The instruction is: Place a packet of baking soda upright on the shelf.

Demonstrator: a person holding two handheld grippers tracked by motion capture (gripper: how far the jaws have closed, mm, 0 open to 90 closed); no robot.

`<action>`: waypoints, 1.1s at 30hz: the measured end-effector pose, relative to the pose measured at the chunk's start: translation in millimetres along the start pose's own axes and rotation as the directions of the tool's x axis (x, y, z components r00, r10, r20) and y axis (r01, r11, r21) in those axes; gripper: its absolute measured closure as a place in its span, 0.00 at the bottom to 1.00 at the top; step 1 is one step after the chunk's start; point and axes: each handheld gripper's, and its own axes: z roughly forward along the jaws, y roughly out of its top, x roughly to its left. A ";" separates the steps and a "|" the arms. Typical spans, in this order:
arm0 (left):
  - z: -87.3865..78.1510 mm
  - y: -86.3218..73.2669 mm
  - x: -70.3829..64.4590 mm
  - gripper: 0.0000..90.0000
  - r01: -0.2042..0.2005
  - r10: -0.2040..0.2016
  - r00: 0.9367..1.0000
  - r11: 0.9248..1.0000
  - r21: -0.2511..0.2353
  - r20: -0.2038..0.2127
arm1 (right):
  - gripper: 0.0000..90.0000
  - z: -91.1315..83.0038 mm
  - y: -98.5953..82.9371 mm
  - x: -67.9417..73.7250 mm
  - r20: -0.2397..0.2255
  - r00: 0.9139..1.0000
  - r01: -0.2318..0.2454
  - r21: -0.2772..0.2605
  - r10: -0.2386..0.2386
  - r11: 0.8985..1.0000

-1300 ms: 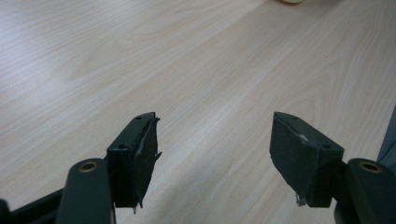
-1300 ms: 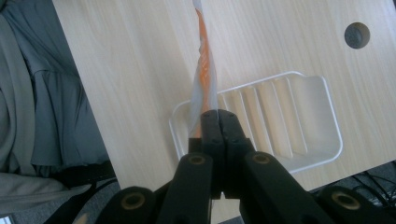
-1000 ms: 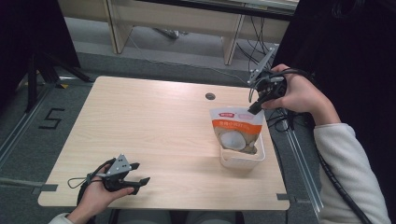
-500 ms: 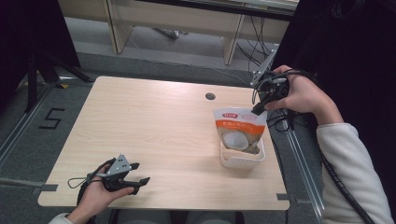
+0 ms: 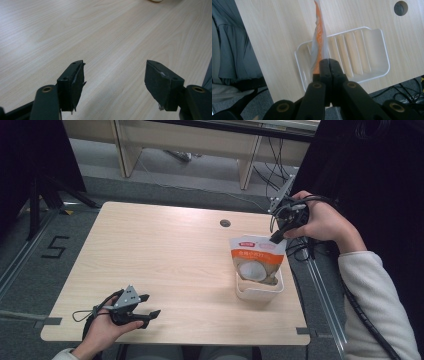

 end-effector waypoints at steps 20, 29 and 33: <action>0.4 -0.1 -0.4 0.35 0.006 -0.006 1.000 1.000 -0.005 0.001 | 1.00 1.8 -0.5 -2.1 0.015 1.000 -0.006 0.011 0.006 1.000; 0.2 0.0 -0.2 0.35 0.002 -0.002 1.000 1.000 -0.002 0.000 | 1.00 3.7 -2.0 -2.5 0.006 1.000 0.008 0.022 -0.008 1.000; 0.4 -0.1 -0.5 0.35 0.007 -0.007 1.000 1.000 -0.005 0.002 | 1.00 2.3 -3.3 -3.1 0.021 1.000 0.015 0.036 -0.015 0.999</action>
